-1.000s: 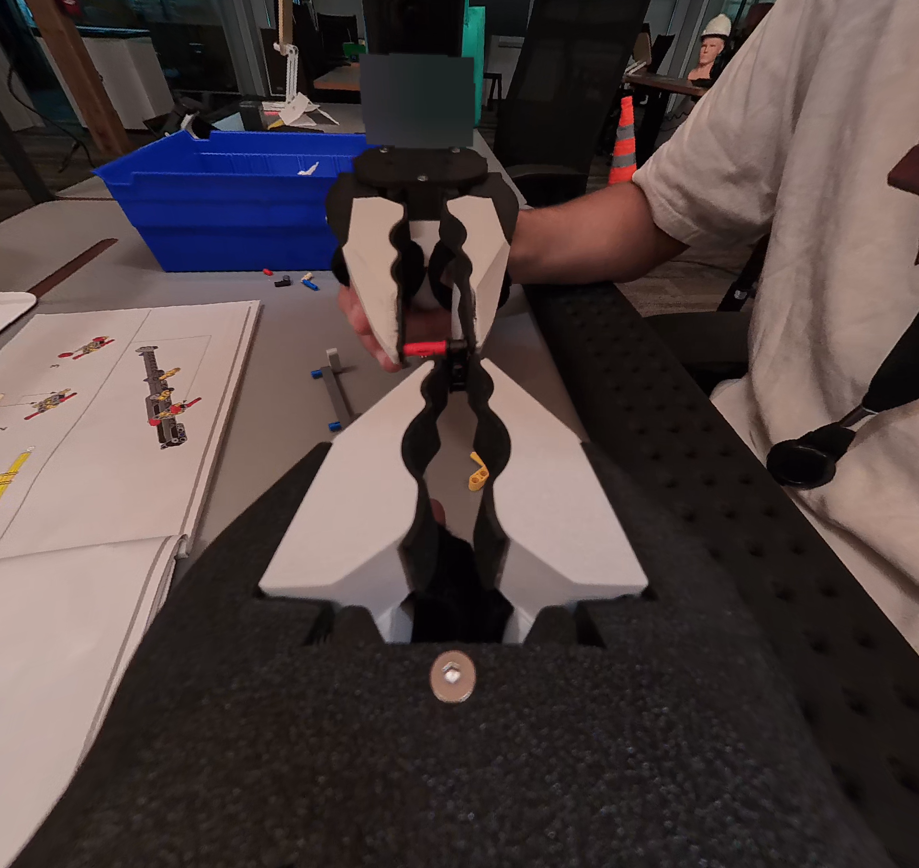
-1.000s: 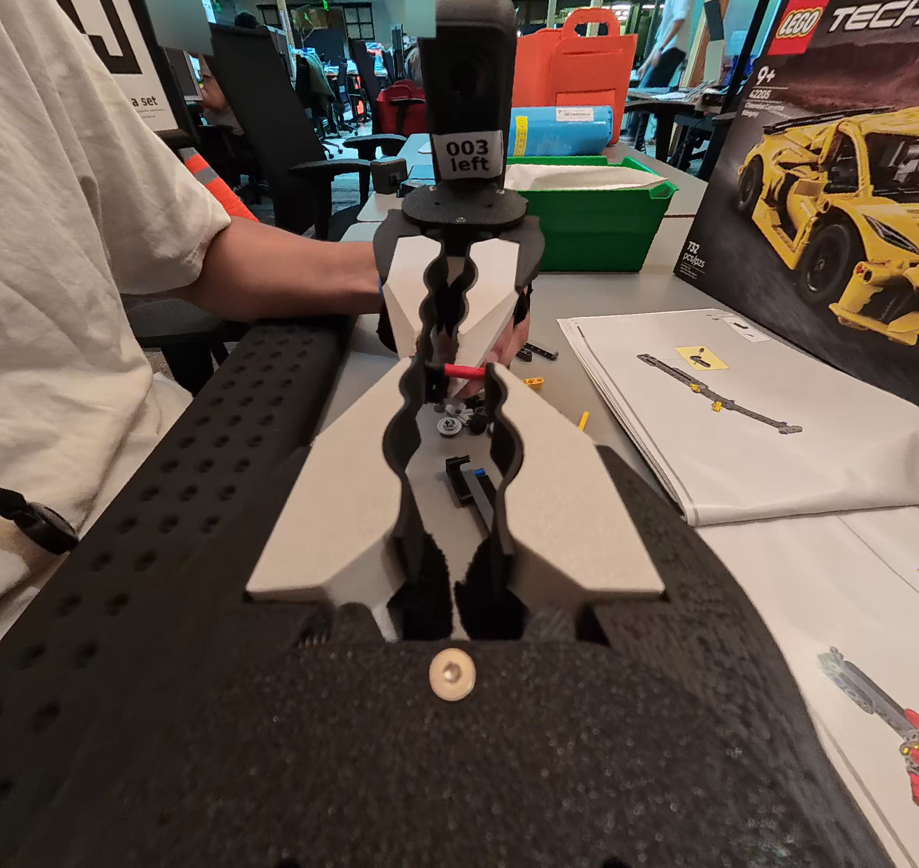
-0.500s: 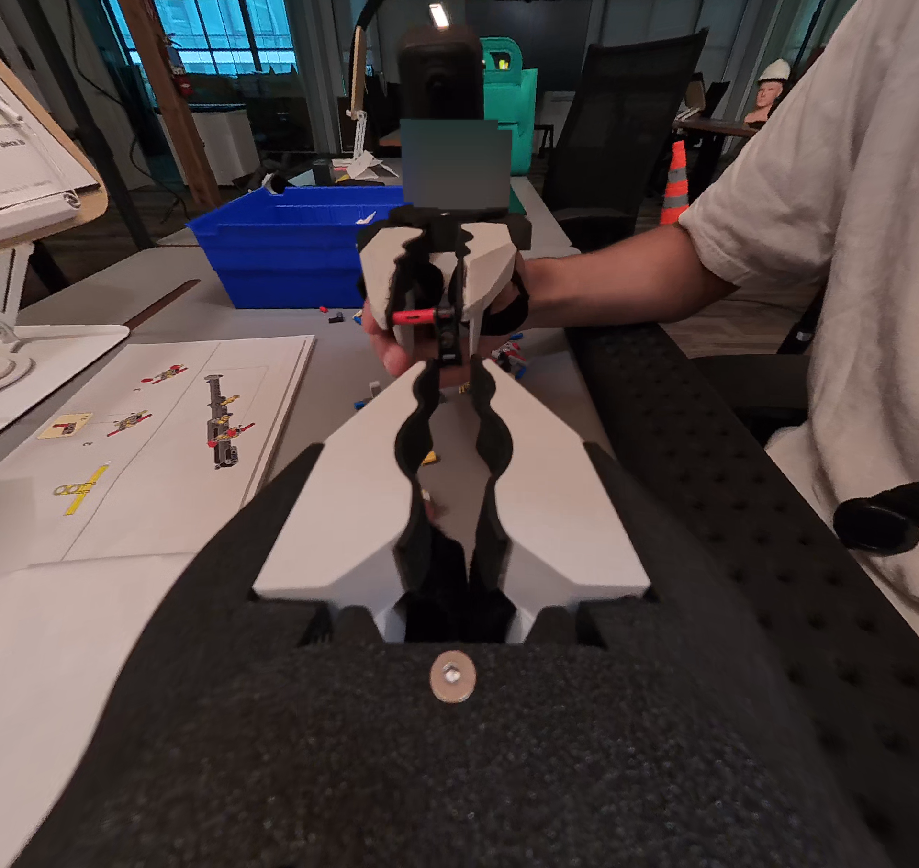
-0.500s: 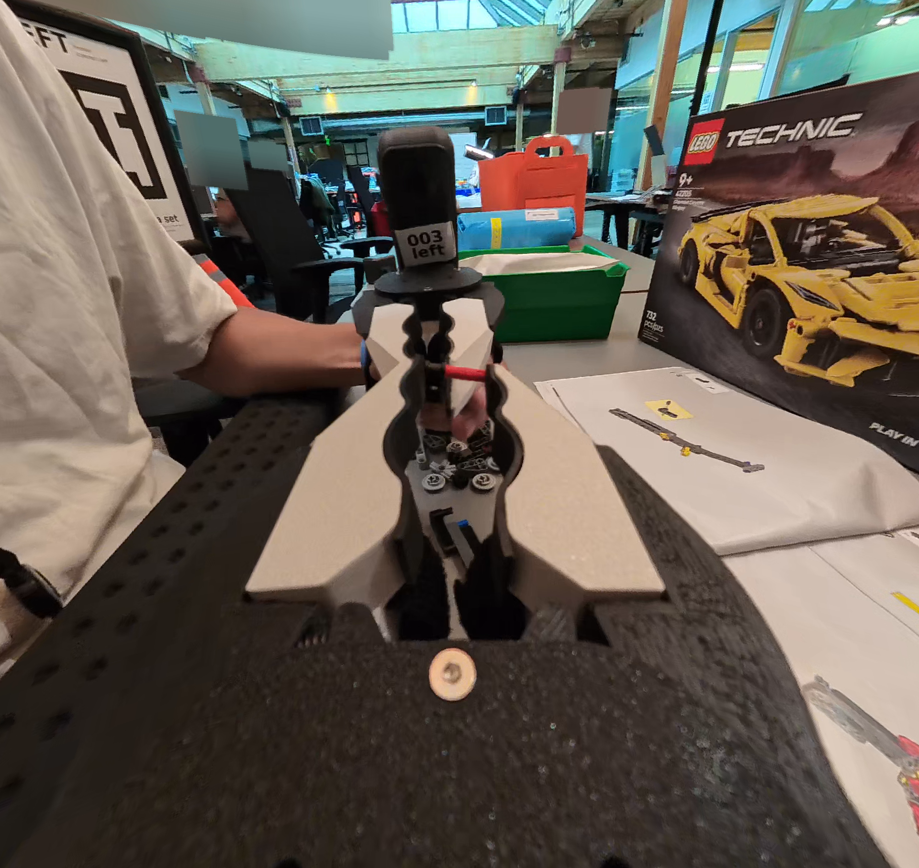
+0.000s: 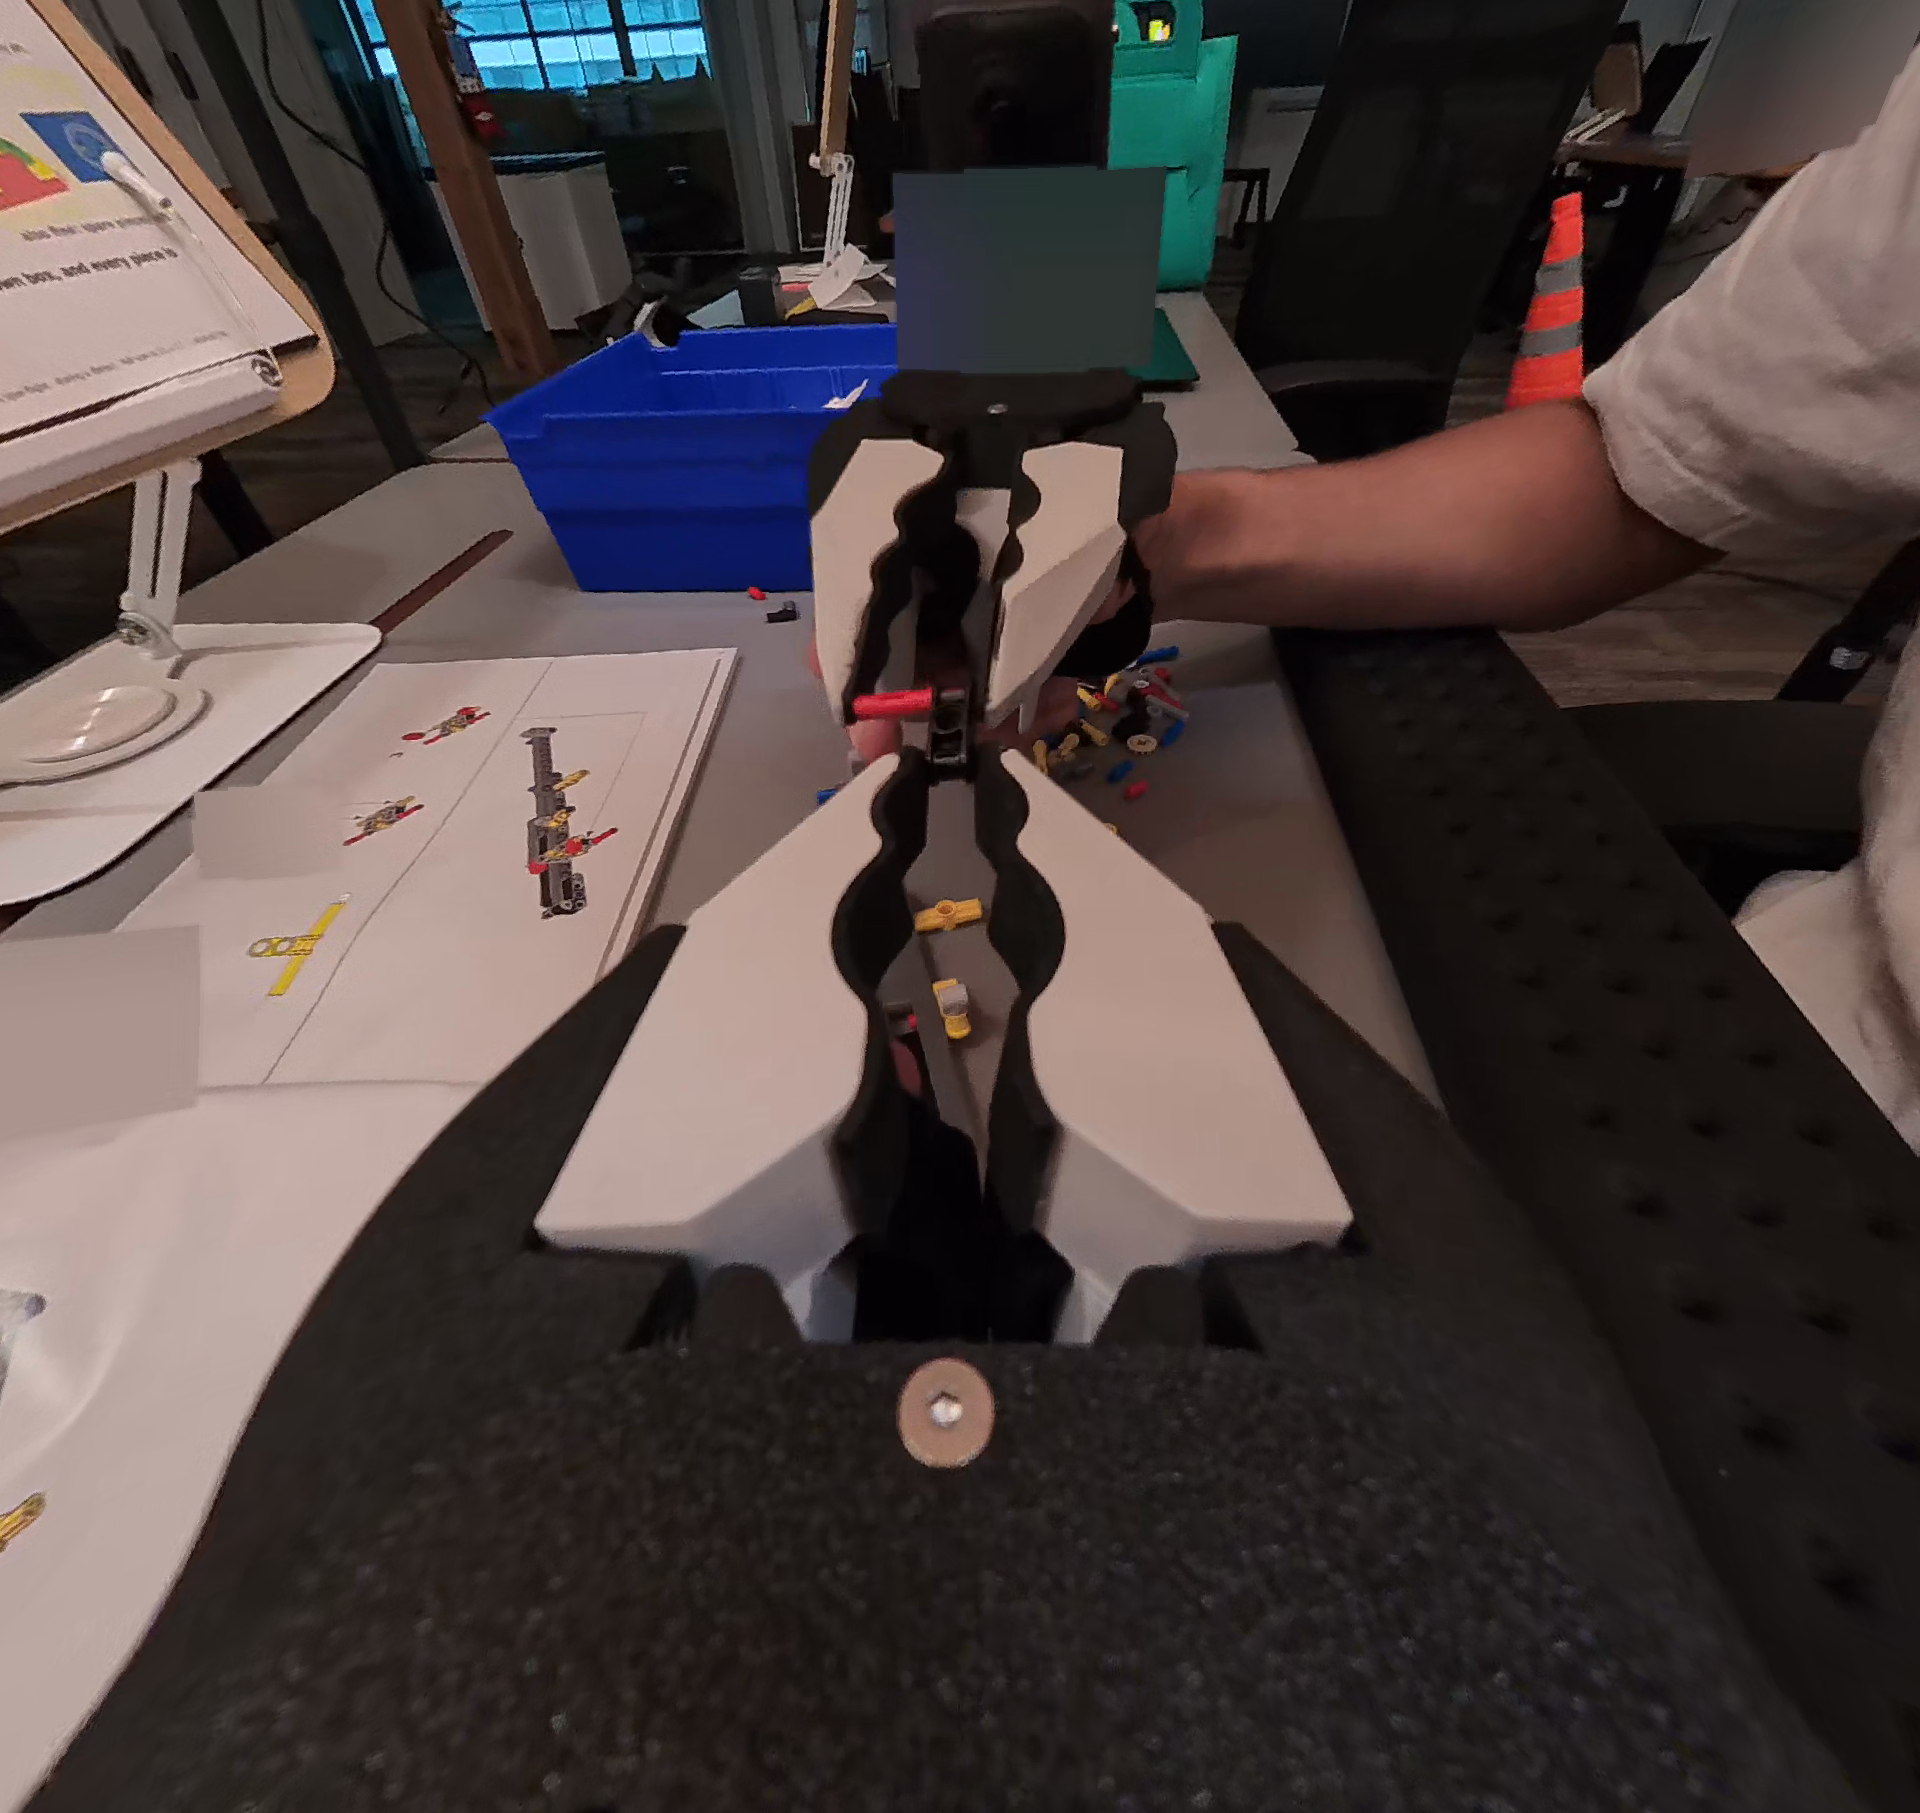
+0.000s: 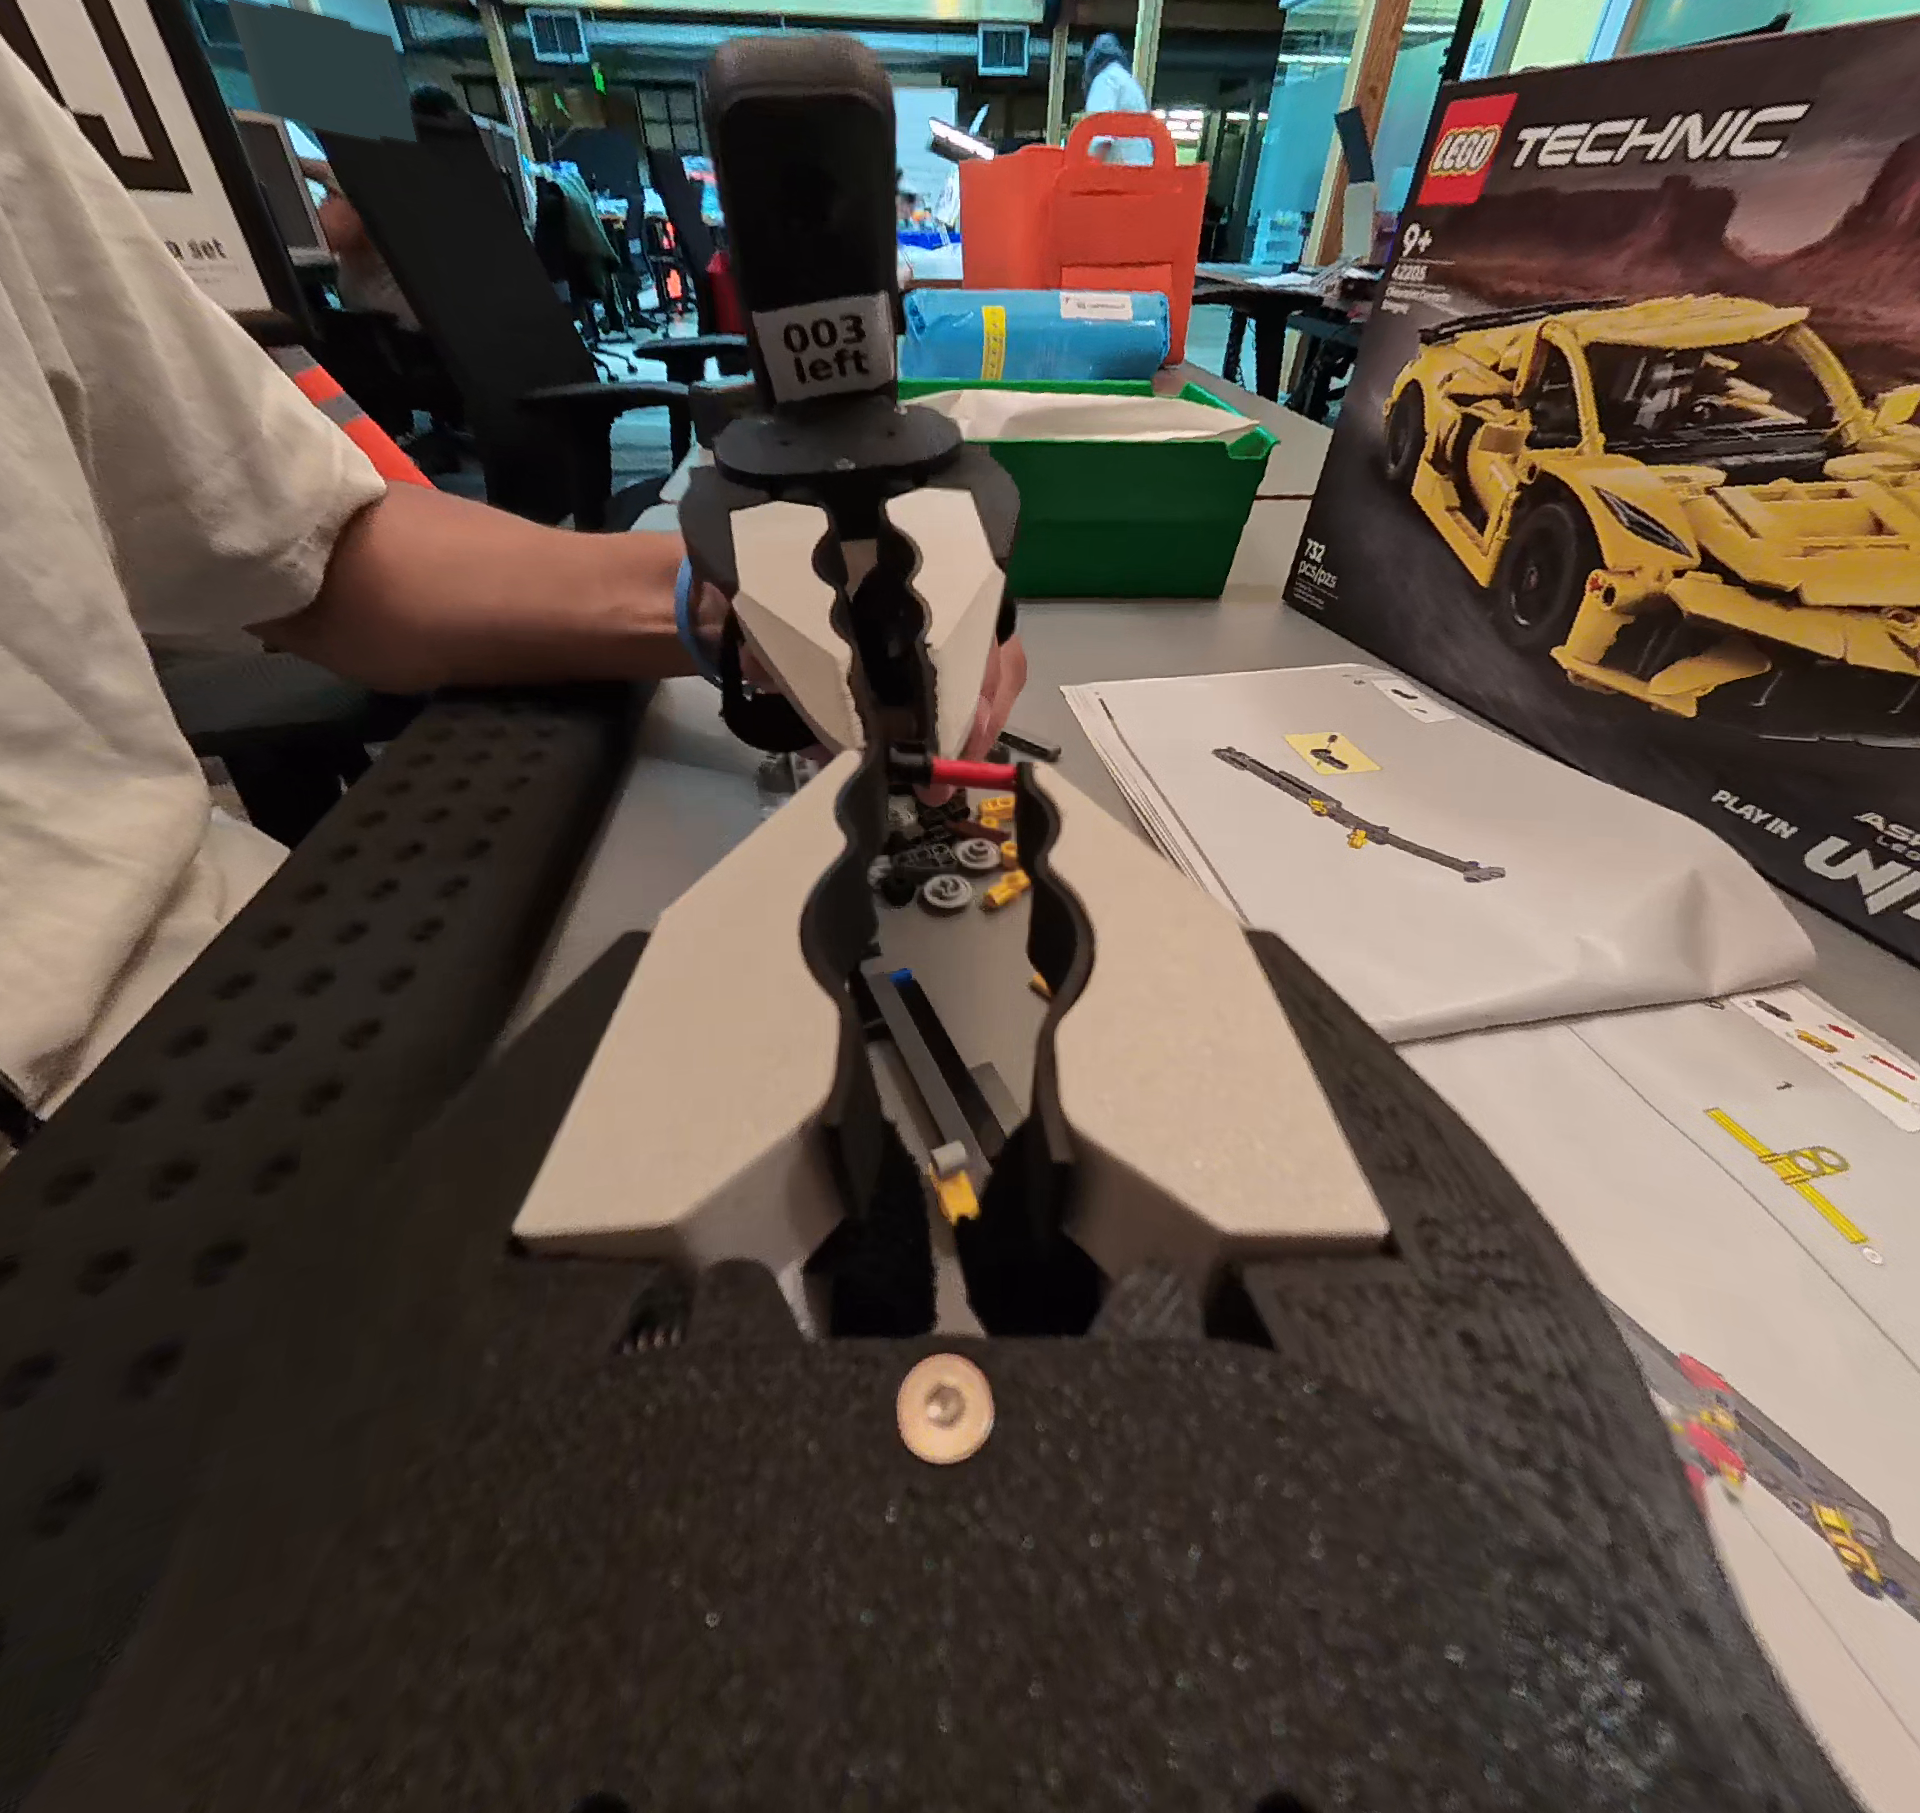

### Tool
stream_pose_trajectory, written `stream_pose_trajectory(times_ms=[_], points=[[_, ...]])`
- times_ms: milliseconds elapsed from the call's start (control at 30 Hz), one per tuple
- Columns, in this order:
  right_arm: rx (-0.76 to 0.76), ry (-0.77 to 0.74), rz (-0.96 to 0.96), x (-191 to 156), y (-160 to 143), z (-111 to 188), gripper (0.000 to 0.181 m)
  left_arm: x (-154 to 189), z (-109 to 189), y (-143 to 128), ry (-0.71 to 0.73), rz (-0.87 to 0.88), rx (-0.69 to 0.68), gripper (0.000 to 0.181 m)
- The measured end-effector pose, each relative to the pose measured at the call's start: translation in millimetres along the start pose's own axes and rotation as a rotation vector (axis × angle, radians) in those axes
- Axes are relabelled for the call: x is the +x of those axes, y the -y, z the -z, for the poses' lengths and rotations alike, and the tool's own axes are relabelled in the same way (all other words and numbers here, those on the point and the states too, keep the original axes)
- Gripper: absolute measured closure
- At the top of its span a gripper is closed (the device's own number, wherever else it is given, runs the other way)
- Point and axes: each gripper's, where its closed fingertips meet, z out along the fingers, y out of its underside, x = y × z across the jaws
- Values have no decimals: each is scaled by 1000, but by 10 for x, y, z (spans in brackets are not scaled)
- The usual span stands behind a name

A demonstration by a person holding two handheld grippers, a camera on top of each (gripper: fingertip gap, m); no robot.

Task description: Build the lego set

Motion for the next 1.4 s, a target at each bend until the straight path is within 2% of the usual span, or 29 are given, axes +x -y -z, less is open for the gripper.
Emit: stream_pose_trajectory(times_ms=[133,233,300,400,500,567,667,733,767,933,1100,1200,1300,1333,1400], points=[[-50,-22,-14,45,-73,10,157,-48,-31,-52,31,-6,-23,175],[-91,-84,-80,201,-74,120,144,-205,-44,-119,170,-116,-86,175],[-128,-224,-163,443,-72,295,137,-370,-14,-256,320,-297,-217,174],[-189,-616,-278,903,-200,762,132,-486,20,-367,474,-603,-390,174],[-158,-753,-246,857,-206,943,131,-433,-46,-412,494,-703,-452,174],[-136,-769,-231,726,-182,943,138,-370,-98,-430,474,-721,-462,174],[-164,-691,-262,426,-228,853,140,-117,-248,-632,321,-560,-511,175],[-183,-722,-226,309,-265,917,139,201,-391,-790,180,-346,-563,174],[-161,-733,-217,256,-263,940,140,308,-457,-835,157,-282,-577,175],[-19,-768,-203,69,-278,1006,145,519,-657,-1016,103,-244,-656,174],[15,-705,-224,-2,-282,978,148,535,-692,-1066,103,-188,-685,169],[14,-693,-238,-11,-306,980,147,505,-586,-890,145,-120,-616,150],[15,-681,-236,-25,-309,968,148,495,-226,-580,195,6,-465,149],[7,-670,-241,-30,-325,950,147,529,-63,-590,194,37,-462,151],[-7,-650,-236,-46,-340,906,147,585,273,-840,214,32,-585,149]])
